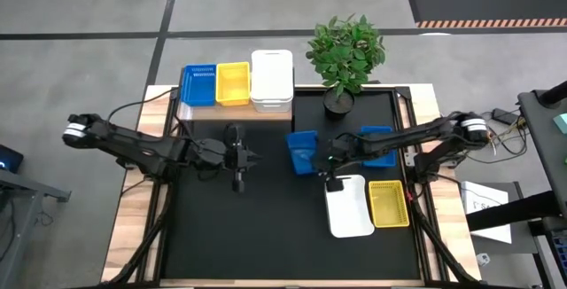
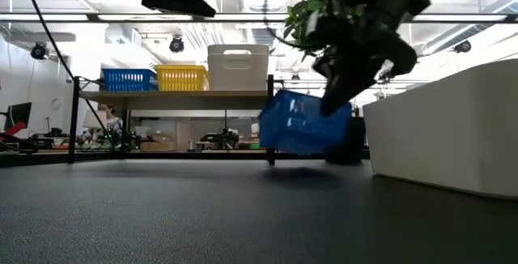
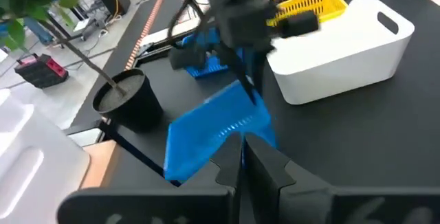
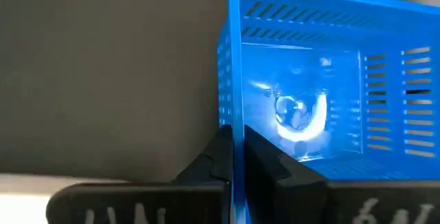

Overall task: Stack baskets on shelf by color
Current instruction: Stack the left blue bin into the blue bin on the shelf

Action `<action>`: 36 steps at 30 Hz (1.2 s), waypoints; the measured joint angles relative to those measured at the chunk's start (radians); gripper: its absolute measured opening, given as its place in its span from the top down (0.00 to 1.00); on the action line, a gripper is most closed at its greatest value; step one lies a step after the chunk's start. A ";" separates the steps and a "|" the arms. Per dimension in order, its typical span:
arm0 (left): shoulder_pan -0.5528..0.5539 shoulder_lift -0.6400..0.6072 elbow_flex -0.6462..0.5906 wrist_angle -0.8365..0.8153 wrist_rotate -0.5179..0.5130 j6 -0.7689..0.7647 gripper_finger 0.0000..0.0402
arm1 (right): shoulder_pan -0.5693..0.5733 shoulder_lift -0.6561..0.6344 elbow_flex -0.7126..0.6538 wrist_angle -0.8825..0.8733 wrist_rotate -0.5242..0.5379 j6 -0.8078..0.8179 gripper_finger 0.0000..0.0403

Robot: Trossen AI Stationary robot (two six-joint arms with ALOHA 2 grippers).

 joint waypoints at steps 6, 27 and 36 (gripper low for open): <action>-0.002 0.048 0.006 0.029 0.005 -0.001 1.00 | 0.040 0.208 0.175 -0.019 0.008 0.007 0.98; -0.022 0.101 0.003 -0.024 0.046 -0.227 0.80 | 0.044 0.261 0.331 -0.089 -0.002 0.024 0.59; -0.022 0.278 0.004 0.078 0.047 -0.312 0.58 | 0.059 0.043 0.082 0.073 0.008 0.082 0.55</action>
